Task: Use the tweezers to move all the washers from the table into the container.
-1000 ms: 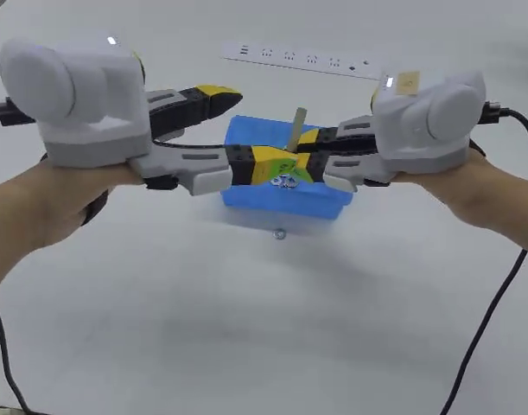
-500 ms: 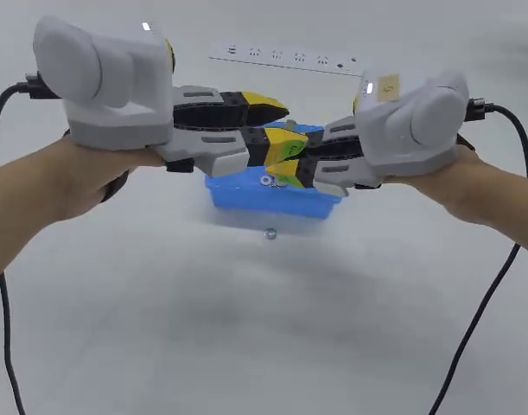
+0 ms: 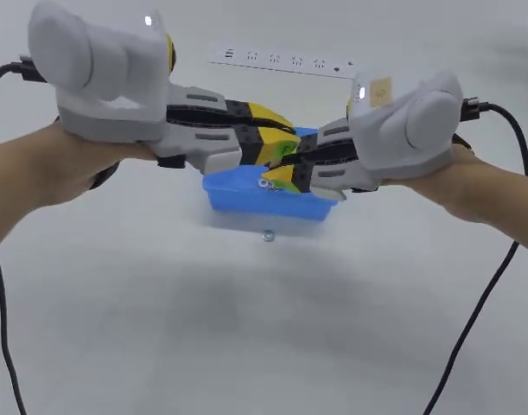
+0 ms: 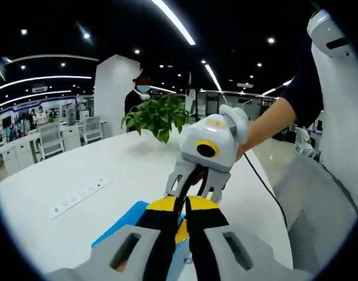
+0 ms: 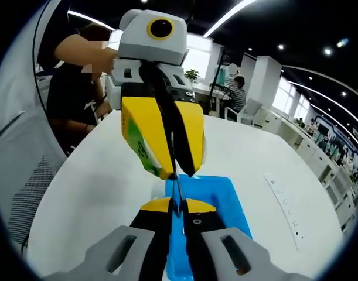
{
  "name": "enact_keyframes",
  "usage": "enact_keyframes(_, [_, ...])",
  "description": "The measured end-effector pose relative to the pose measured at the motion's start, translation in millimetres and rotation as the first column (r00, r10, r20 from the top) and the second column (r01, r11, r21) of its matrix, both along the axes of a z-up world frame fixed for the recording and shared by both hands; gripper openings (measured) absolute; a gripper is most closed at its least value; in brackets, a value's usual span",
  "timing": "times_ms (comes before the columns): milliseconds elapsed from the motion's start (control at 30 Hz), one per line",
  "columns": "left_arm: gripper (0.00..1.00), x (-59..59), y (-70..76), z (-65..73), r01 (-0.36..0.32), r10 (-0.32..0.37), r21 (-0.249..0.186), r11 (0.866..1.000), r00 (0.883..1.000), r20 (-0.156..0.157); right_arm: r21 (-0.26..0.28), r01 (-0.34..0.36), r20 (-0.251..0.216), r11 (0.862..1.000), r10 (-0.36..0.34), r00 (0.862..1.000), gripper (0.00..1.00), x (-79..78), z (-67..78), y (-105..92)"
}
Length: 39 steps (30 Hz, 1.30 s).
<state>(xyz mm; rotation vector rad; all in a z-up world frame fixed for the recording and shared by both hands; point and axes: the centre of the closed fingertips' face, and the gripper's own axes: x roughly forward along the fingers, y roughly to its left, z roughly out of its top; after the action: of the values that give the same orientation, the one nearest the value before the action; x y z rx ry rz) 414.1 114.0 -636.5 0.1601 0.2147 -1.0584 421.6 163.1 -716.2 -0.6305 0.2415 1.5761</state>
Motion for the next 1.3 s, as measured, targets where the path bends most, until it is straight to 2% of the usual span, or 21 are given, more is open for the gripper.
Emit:
enact_keyframes(33, [0.08,-3.8,-2.1,0.3,0.026,-0.027,0.032,0.999,0.999,0.029,0.0,-0.002,0.003,1.0,0.002,1.0,0.08,-0.2,0.2,0.0])
enact_keyframes(67, [0.07,-4.4,-2.6,0.4,0.031,-0.032,0.04,0.999,0.999,0.037,0.0,-0.003,0.004,1.0,0.003,1.0,0.08,-0.4,0.3,0.0])
enact_keyframes(100, [0.06,-1.6,-1.1,1.6,0.018,-0.026,0.088,0.996,0.996,0.09,-0.004,-0.005,0.011,1.0,0.005,1.0,0.09,-1.1,0.3,0.1])
enact_keyframes(133, [0.05,-1.7,-0.7,1.2,0.019,-0.029,0.102,0.995,0.995,0.096,-0.006,-0.008,0.02,1.0,0.008,1.0,0.09,-1.4,0.3,0.2])
enact_keyframes(233, [0.04,-0.2,-0.5,2.9,0.011,-0.02,0.097,0.995,0.995,0.094,-0.008,0.001,0.031,1.0,-0.001,1.0,0.1,-0.2,2.0,0.7])
enact_keyframes(400, [0.04,4.1,4.6,5.8,-0.003,-0.009,0.104,0.995,0.993,0.115,-0.005,0.023,0.025,1.0,-0.023,0.999,0.12,1.0,6.3,0.3])
enact_keyframes(600, [0.04,1.2,7.1,13.1,0.001,-0.013,0.096,0.995,0.992,0.124,0.02,0.059,-0.032,0.998,-0.058,0.998,0.17,-5.4,17.6,-0.5])
enact_keyframes(733, [0.04,-0.9,7.3,17.9,0.0,-0.012,0.094,0.996,0.991,0.132,0.03,0.05,-0.033,0.998,-0.049,0.998,0.22,-14.4,23.4,-1.4])
enact_keyframes(833, [0.04,-5.4,6.6,24.0,0.01,-0.02,0.077,0.997,0.991,0.134,0.025,0.048,-0.038,0.999,-0.047,0.998,0.28,-20.5,22.7,-4.6])
enact_keyframes(967, [0.04,-12.5,4.5,29.5,0.008,-0.02,0.083,0.996,0.99,0.143,0.001,0.057,-0.03,0.998,-0.057,0.998,0.34,-26.2,19.1,-15.4])
enact_keyframes(1067, [0.04,-17.7,4.3,34.3,0.01,-0.022,0.081,0.997,0.989,0.149,0.006,0.077,-0.027,0.997,-0.077,0.997,0.38,-27.5,21.3,-23.5])
enact_keyframes(1133, [0.04,-23.2,2.2,37.3,0.014,-0.026,0.081,0.997,0.988,0.154,0.016,0.101,-0.008,0.995,-0.101,0.995,0.43,-26.5,23.9,-30.3])
enact_keyframes(1300, [0.04,-35.3,3.1,37.9,0.013,-0.025,0.076,0.997,0.988,0.154,0.031,0.167,-0.047,0.985,-0.165,0.985,0.52,-27.8,24.6,-47.6])
